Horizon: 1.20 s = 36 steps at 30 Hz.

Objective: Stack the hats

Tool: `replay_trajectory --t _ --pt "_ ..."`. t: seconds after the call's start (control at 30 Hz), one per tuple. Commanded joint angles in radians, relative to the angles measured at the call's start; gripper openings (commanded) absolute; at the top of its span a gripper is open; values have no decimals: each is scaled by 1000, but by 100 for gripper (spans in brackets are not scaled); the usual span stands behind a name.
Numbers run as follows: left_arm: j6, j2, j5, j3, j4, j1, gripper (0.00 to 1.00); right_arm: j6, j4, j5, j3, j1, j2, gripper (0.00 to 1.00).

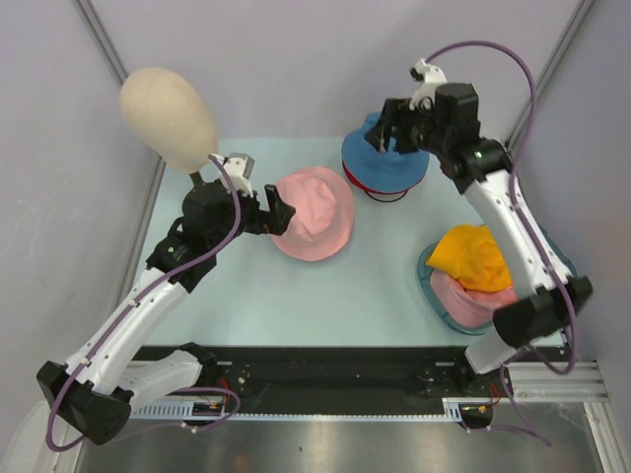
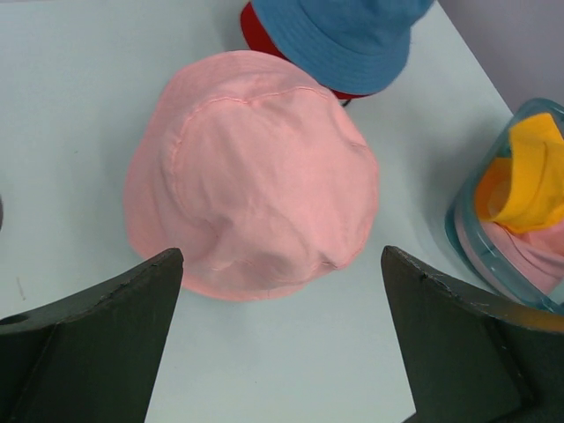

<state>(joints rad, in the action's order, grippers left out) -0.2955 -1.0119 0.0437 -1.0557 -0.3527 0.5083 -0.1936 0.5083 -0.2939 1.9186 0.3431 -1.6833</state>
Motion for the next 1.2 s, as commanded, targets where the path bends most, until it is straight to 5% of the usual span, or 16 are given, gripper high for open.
replay_trajectory --t 0.0,0.27,1.17 --pt "-50 25 -132 48 46 -20 100 -70 237 344 -252 25 282 74" --pt "-33 -2 -157 51 76 -36 100 -271 512 680 -651 -62 536 73" --pt "-22 16 -156 71 67 -40 100 -274 568 819 -578 -32 151 67"
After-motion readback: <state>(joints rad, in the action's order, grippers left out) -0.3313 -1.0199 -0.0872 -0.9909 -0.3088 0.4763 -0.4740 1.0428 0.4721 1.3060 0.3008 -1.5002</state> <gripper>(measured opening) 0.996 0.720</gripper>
